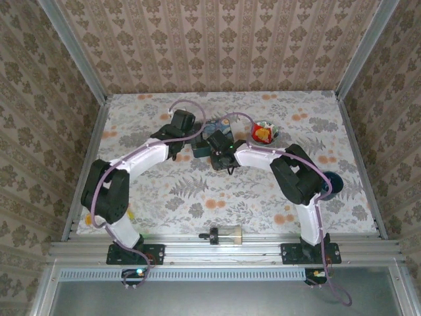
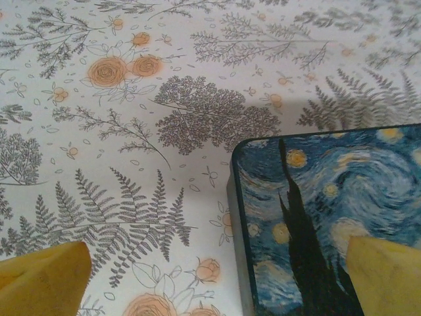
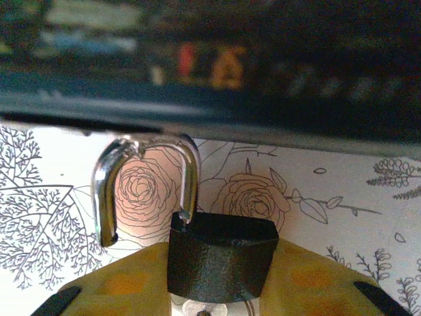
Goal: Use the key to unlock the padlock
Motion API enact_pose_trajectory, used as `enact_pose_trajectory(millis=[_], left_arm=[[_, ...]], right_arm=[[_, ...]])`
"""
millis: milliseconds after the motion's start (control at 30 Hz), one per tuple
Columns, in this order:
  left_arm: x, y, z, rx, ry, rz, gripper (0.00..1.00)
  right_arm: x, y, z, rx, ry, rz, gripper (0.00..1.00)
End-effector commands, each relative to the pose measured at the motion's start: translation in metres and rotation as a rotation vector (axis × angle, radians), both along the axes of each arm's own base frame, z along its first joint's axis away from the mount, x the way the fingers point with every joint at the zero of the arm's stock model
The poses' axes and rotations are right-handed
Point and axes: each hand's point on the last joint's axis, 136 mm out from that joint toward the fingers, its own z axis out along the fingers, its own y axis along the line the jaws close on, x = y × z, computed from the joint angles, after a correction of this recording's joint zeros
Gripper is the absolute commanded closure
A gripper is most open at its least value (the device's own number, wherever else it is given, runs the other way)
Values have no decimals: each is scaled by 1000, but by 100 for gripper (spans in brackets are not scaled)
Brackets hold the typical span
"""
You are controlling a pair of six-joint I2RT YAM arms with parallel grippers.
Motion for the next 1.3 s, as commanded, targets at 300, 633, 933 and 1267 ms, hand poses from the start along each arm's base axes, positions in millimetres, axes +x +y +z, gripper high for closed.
enact_pose_trajectory(millis=[300,633,933,1267], left_arm=[[-2,-21,-28,163,67,-92,0],[-39,-19,-51,150,163,-133,0],[-84,-19,-53,100,207,-133,0],[-103,-26,-37,12,163,-104,0]], right_arm=[[-31,-17,-21,5,121,-9,85],[-42,-18,-9,90,130,-12,90],[-49,-21,-2,248,155,-16,90],[-54,-28,2,273,162,-28,90]])
